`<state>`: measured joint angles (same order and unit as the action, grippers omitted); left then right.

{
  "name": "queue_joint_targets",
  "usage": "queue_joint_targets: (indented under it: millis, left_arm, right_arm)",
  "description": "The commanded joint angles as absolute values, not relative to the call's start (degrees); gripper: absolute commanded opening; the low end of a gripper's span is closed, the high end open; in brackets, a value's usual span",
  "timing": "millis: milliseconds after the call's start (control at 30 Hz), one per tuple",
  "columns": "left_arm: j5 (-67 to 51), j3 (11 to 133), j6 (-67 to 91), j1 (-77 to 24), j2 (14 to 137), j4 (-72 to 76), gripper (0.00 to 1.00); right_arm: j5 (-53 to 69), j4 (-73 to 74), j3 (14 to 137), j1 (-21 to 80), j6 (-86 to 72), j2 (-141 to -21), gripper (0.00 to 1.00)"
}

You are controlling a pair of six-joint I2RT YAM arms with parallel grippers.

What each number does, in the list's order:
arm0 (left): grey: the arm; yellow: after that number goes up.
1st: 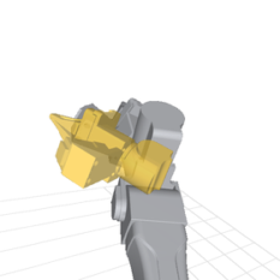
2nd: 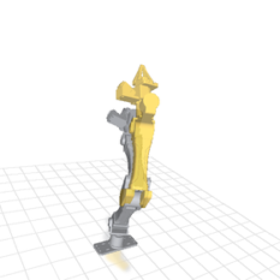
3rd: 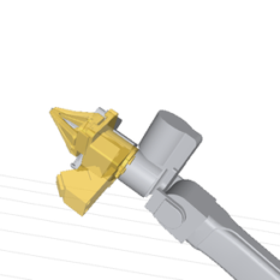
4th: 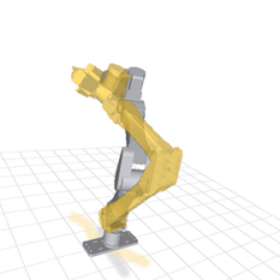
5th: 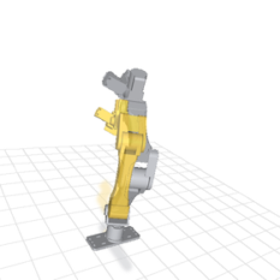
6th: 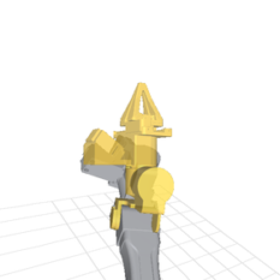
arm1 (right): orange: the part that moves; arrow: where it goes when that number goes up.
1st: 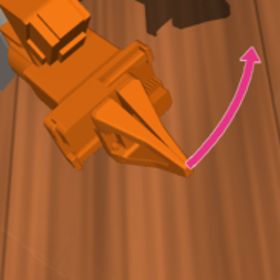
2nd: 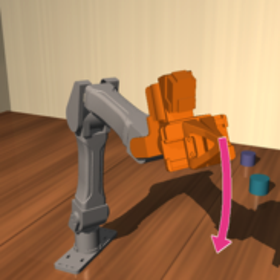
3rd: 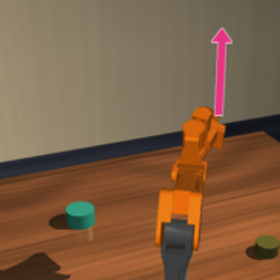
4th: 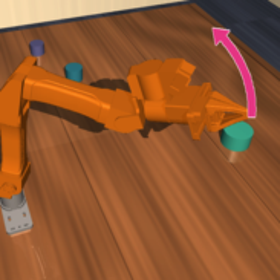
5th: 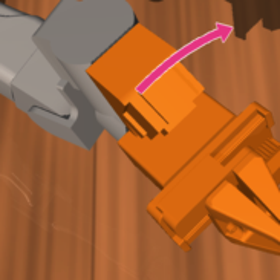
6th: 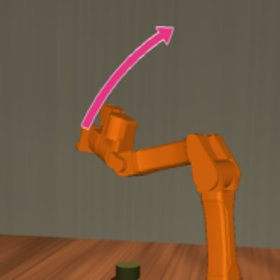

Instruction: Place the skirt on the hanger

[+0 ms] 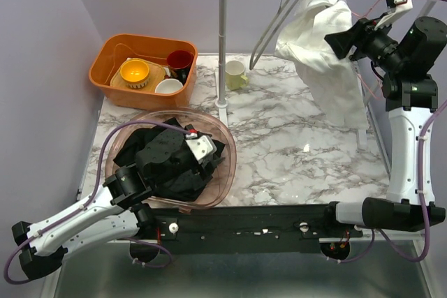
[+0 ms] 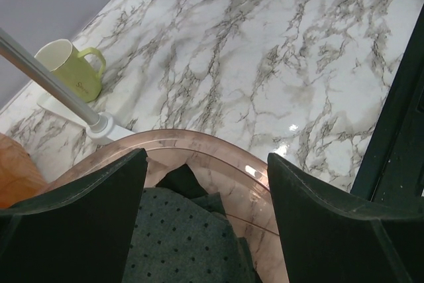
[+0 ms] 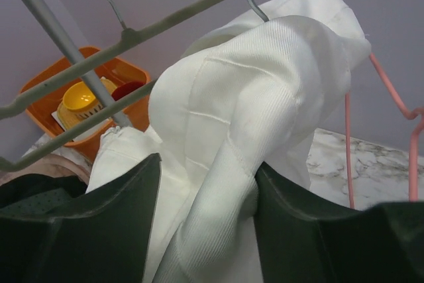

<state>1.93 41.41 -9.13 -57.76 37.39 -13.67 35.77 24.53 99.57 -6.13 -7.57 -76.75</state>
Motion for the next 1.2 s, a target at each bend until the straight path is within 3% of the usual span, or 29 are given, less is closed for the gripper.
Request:
queue_joint_targets:
  millis: [0, 333, 367, 733, 1167]
  left_arm:
    - [0.62, 41.13, -6.33, -56.60, 36.21, -12.30, 0.86]
    - [0.61, 41.04, -3.26, -54.76, 35.77, -12.13, 0.89]
    - [0.79, 41.04, -2.82, -54.32, 35.77, -11.87, 0.90]
    - [6.14, 40.96, 8.78, -52.21, 36.56, -11.51, 0.98]
    - [12.92, 37.35, 27.33, -52.21, 35.24, -17.13, 0.99]
  right_arm:
    - [36.56, 26.19, 99.67, -6.50, -5.54, -73.57, 0.74]
    - [35.95, 29.00, 101.60, -6.42, -3.35, -71.55, 0.82]
    - [35.60, 29.96, 102.04, -6.50, -2.99, -71.19, 0.93]
    - [35.06, 35.50, 100.20, -6.42, 3.16, -60.65, 0.95]
    - [44.21, 48.94, 78.94, -6.42, 16.52, -38.51, 0.96]
